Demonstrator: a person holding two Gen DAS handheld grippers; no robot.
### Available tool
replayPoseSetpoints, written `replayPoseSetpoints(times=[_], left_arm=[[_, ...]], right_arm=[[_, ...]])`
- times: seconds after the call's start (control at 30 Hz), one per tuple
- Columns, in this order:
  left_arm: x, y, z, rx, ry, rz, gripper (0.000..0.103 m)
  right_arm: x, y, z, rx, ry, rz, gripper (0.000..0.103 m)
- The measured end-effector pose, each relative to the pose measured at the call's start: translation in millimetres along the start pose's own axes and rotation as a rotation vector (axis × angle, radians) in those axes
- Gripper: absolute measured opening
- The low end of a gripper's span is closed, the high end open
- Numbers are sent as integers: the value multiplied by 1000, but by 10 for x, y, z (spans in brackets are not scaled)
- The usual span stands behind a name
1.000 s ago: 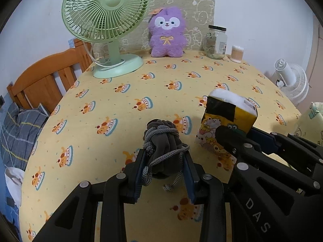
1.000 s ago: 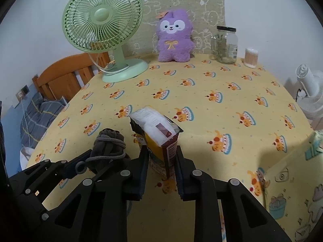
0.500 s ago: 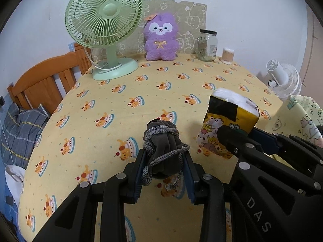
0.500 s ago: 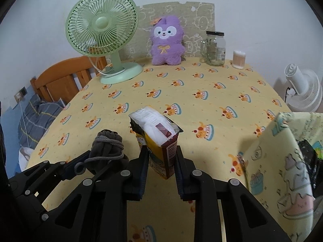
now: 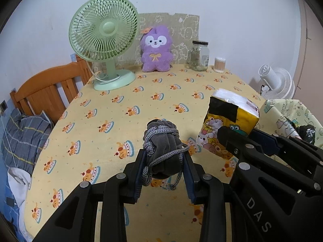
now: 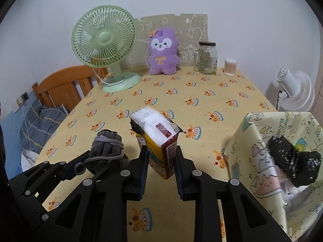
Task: Organize soft objects
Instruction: 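Carry the cord bundle with the left tool while the right tool carries the carton to the paper box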
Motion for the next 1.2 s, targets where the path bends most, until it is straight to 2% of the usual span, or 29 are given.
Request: replayPoseSetpoints(times=[0.6, 1.2], left_arm=[[210, 494, 31, 12, 5, 93, 35], [349, 852, 159, 15, 0, 157, 35]], right_arm=[[181, 559, -61, 7, 17, 80, 27], [346, 953, -8, 7, 26, 138, 27]])
Point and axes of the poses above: each gripper's, at about its wrist camera, not at the fingertips, and y roughly against the way its jaws point, z to its right, x to its top, the point moved 7 cm from there along -y, roughly the way its jaws point, and after that the axes turned 8 degrees about x, right-handed, at the moved point
